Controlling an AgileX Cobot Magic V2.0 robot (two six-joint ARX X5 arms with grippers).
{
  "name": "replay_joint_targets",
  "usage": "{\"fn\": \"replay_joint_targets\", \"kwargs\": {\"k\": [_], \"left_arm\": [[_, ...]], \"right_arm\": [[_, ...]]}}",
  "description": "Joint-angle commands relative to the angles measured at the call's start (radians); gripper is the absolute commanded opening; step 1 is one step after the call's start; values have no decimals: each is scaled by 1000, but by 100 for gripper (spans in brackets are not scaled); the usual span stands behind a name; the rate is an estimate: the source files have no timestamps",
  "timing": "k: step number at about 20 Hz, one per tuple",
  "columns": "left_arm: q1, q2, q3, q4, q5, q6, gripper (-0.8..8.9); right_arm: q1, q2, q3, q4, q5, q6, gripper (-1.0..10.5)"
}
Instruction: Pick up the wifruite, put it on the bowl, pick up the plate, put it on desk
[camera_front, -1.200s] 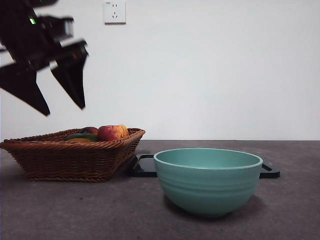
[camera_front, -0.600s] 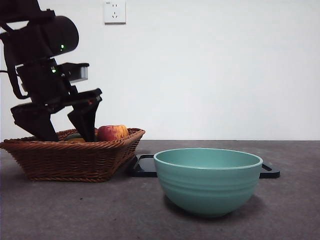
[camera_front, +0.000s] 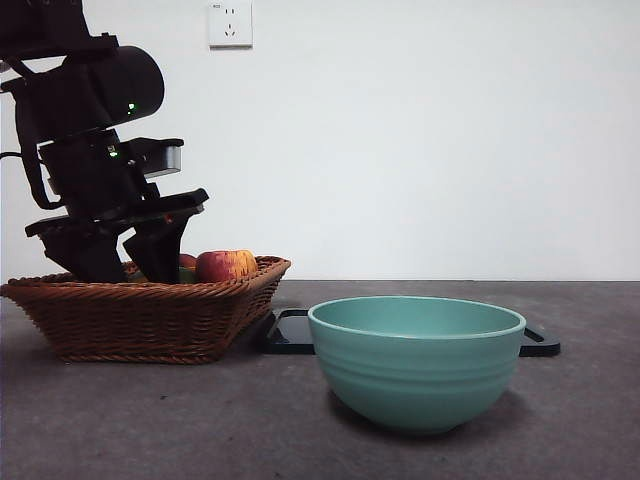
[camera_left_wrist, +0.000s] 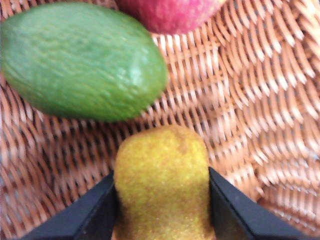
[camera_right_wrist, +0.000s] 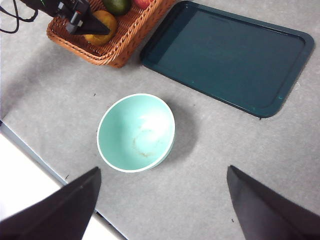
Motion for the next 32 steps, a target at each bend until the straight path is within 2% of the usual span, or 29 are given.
{"fn": "replay_joint_targets", "kwargs": {"k": [1,6,8,12,16,21,23,30,32], "left_arm": [[-19,-59,19,3,8,-13,151],[-102,-283,19,-14,32,-13,151],[-167,-361,19,-21,71,-20,151],[-330,-406,19,-27,76,-23,151],[-462,-325,19,-9,75,-27,152],[-565,-148,19,87,39,-27,152],[-587,-77,19,119,-2,-27,152],[-619,69,19,163,-8,-27,156],[-622,77,19,161,-8,-27,208]], "right_arm": [[3,8,20,10,-3,11,403],[3,8,20,10,-3,11,404],[3,8,20,11,-3,12,404],[3,8,20,10,-3,18,404],[3,8,20,10,-3,36,404],[3,8,20,9,-3,37,404],[3,8,20,9,-3,37,404],[3,8,20,9,-3,37,404],[3,8,20,9,-3,37,404]]}}
